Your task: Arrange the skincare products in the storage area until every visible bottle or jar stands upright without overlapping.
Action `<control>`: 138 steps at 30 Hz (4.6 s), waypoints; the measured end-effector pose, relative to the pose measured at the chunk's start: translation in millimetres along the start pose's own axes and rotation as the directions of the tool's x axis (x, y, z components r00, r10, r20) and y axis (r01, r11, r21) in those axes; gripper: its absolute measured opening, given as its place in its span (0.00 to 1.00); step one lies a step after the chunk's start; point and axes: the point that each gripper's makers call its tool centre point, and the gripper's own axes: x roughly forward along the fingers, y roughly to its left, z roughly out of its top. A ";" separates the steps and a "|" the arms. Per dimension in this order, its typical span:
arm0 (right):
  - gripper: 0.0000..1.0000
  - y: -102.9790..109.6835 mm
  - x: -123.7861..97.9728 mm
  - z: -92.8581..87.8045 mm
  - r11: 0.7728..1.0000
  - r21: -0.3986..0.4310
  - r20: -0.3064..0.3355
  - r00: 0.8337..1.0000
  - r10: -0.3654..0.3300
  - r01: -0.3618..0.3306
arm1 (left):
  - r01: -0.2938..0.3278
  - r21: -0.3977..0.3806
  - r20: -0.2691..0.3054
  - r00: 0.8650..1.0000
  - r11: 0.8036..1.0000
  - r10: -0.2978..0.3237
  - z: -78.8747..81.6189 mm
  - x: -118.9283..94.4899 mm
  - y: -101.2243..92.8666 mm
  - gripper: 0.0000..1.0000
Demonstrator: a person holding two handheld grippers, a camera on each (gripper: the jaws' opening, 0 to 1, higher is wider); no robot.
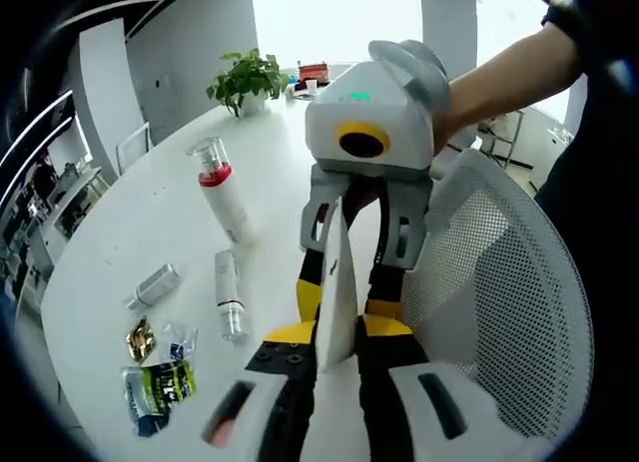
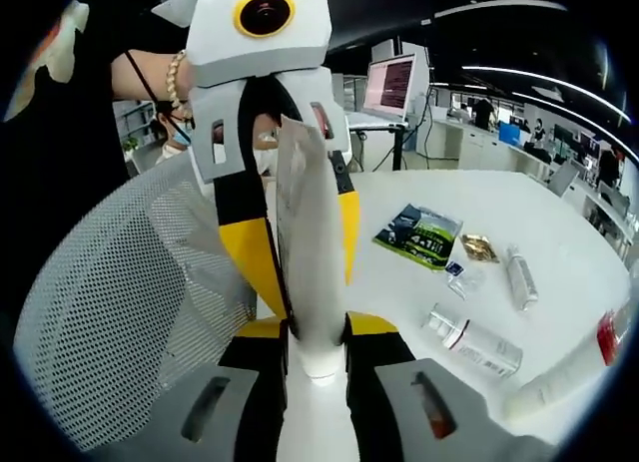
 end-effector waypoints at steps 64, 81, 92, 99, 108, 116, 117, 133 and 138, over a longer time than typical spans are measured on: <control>0.75 -28.8 -76.0 -24.9 0.869 0.228 0.017 0.891 -0.454 0.439 | -0.042 0.072 0.028 0.999 0.997 0.040 44.9 46.3 64.6 0.20; 0.75 -32.5 -79.1 -31.5 0.854 0.231 -0.014 0.879 -0.476 0.466 | -0.038 0.092 0.040 0.999 0.995 0.034 57.1 60.6 90.2 0.20; 0.75 -34.6 -79.5 -35.3 0.845 0.242 -0.029 0.874 -0.485 0.477 | -0.038 0.100 0.043 0.999 0.994 0.034 64.5 69.7 113.1 0.20; 0.75 -34.1 -79.2 -37.1 0.846 0.237 -0.041 0.875 -0.483 0.478 | -0.032 0.085 0.050 0.998 0.996 0.028 69.3 74.4 121.7 0.20; 0.74 -33.9 -78.6 -38.4 0.846 0.239 -0.048 0.876 -0.480 0.477 | -0.029 0.051 0.073 0.997 0.998 0.025 76.0 85.6 138.0 0.20; 0.74 -35.0 -78.0 -39.6 0.845 0.244 -0.047 0.876 -0.480 0.476 | -0.004 0.056 0.092 0.996 0.998 -0.001 80.8 88.9 138.6 0.20; 0.74 -35.2 -77.6 -40.4 0.845 0.245 -0.049 0.877 -0.478 0.475 | -0.003 0.057 0.094 0.996 0.998 -0.002 81.2 89.2 138.9 0.20; 0.74 -34.2 -76.2 -42.0 0.848 0.248 -0.056 0.881 -0.470 0.468 | 0.012 0.081 0.106 0.994 0.997 -0.020 82.8 97.0 144.4 0.22; 0.74 -33.7 -75.9 -42.6 0.850 0.247 -0.059 0.883 -0.466 0.465 | 0.021 0.059 0.105 0.994 0.998 -0.027 82.3 98.5 135.0 0.29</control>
